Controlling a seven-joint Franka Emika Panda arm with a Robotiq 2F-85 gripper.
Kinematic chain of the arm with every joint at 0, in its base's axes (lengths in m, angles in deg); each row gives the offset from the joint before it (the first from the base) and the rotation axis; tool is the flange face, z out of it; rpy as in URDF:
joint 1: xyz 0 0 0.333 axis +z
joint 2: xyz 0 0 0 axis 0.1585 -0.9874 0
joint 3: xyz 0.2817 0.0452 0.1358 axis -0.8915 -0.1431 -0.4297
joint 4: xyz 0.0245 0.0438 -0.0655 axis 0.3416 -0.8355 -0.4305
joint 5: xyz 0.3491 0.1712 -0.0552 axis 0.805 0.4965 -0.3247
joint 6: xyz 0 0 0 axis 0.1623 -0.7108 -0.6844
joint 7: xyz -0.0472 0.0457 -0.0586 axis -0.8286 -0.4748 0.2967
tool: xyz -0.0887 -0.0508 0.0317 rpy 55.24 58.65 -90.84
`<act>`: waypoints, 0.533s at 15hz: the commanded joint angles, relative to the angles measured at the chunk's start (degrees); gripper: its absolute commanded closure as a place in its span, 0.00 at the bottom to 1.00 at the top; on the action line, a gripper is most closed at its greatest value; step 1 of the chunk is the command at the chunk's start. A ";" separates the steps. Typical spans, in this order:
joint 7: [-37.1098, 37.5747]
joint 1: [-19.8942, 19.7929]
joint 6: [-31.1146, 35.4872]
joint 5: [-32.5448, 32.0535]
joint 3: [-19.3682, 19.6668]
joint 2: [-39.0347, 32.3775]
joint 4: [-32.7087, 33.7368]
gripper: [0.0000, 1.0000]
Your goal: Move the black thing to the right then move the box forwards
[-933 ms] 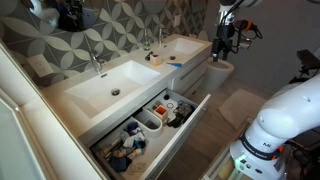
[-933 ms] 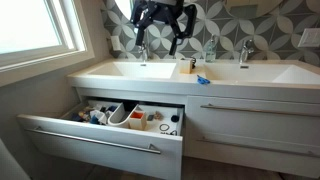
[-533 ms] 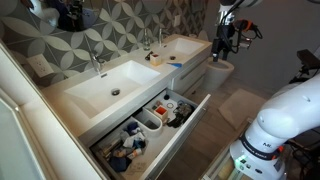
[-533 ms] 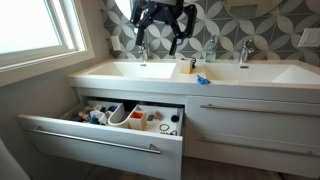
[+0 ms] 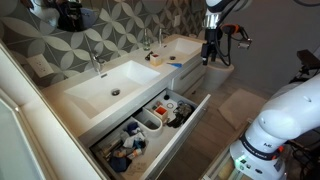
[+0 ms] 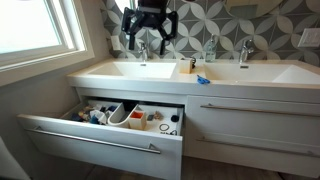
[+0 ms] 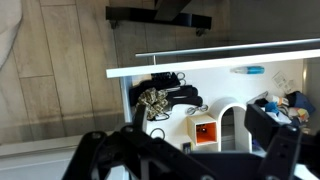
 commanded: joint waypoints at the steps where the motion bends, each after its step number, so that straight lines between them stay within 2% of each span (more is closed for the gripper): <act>1: 3.90 2.99 8.49 -0.92 -6.13 -1.01 -4.56 0.00; 2: 5.00 4.12 11.58 0.33 -7.42 -1.58 -5.70 0.00; 4: 7.68 5.58 21.86 -1.02 -10.35 -2.39 -9.23 0.00; 8: 9.29 6.67 40.34 -1.89 -12.60 -7.20 -16.09 0.00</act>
